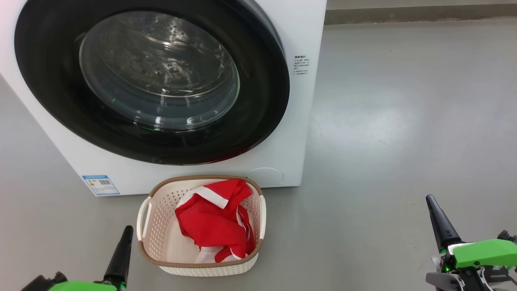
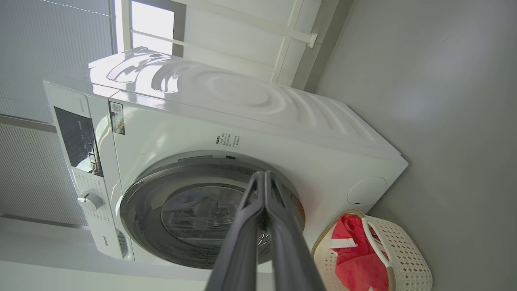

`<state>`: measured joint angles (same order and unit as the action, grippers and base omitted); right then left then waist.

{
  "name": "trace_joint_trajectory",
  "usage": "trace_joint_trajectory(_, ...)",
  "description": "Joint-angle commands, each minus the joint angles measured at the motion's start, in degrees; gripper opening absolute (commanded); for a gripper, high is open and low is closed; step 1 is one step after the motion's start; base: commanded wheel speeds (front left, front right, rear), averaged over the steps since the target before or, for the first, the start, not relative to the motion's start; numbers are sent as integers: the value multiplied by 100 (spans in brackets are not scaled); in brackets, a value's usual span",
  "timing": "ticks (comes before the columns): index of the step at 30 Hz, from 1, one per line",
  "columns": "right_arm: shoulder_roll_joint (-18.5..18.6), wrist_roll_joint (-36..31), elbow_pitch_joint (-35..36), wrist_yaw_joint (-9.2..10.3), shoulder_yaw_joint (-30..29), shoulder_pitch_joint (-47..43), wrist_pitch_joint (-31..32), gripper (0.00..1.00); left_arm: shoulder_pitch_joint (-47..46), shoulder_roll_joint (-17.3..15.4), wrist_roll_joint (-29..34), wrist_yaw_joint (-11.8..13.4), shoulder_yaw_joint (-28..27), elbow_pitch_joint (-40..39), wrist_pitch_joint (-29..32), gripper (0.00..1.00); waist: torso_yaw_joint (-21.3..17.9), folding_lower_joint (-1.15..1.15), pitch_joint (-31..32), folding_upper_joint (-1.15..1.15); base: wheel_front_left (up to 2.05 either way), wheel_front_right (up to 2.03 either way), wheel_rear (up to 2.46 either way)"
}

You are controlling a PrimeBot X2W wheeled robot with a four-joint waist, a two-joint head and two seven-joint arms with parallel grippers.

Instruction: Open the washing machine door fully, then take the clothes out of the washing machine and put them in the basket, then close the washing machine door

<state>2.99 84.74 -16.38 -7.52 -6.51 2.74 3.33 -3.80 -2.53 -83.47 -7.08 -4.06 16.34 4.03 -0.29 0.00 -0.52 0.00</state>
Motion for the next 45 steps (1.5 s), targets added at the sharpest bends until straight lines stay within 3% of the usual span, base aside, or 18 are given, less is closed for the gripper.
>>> trace_joint_trajectory(1, 41, 149, 176, 3, 95, 279, 62, 0, -214, -39, -133, -37, -206, -171, 46, 0, 3, 0, 4, 0, 0, 0, 0)
trace_joint_trajectory(13, 35, 780, 215, 3, 57, 364, 265, 0, -267, -35, -851, -40, -255, -202, 249, 0, 29, 0, 44, 0, 0, 0, 0)
trace_joint_trajectory(45, 23, 776, 215, 3, 39, 367, 282, 0, -268, -35, -862, -41, -256, -204, 252, 0, 29, 0, 45, 0, 0, 0, 0)
